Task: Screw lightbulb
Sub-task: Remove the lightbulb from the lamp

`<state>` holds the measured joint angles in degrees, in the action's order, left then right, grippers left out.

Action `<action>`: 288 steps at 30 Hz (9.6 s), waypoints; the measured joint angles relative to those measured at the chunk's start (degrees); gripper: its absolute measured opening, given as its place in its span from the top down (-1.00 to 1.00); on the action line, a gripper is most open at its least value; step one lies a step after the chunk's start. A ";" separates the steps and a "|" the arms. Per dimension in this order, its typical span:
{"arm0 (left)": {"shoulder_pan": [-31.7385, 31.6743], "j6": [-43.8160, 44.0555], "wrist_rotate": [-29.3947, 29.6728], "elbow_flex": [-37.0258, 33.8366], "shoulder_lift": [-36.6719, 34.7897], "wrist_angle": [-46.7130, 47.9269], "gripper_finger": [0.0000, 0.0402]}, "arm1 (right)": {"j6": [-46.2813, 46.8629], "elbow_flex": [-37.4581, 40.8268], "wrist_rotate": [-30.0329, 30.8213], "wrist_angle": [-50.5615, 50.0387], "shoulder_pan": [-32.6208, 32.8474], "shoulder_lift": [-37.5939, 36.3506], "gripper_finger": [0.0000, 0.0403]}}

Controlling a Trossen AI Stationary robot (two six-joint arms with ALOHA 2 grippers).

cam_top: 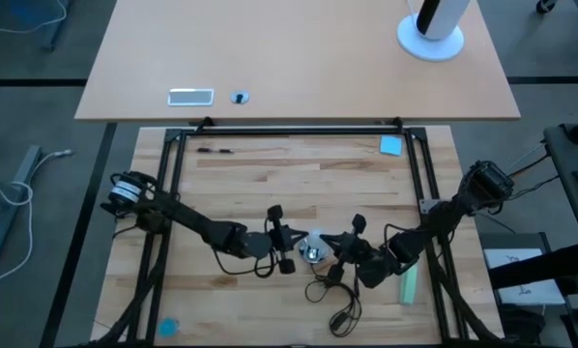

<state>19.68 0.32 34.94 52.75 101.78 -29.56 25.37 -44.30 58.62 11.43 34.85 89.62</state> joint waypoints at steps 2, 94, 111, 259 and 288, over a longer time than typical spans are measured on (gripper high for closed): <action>-0.02 0.00 -1.44 0.00 -0.02 -0.06 1.00 | 0.03 0.40 0.26 0.12 0.00 -0.02 1.00; -0.75 -1.27 -6.34 0.04 -1.31 1.77 1.00 | -4.49 2.42 -1.33 7.74 0.52 0.66 1.00; -0.44 0.74 -2.76 0.04 -1.99 1.78 1.00 | -10.44 1.86 -5.34 7.22 2.31 -3.21 1.00; -2.57 -1.15 2.42 0.06 -2.49 3.87 1.00 | -5.96 3.94 3.26 5.90 1.49 -2.26 1.00; -0.07 -0.02 -1.20 0.07 -2.58 3.52 1.00 | -6.83 3.46 0.85 5.13 0.25 -2.84 1.00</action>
<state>19.62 0.30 33.74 52.82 99.20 -26.04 18.54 -40.84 59.47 16.56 35.10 86.78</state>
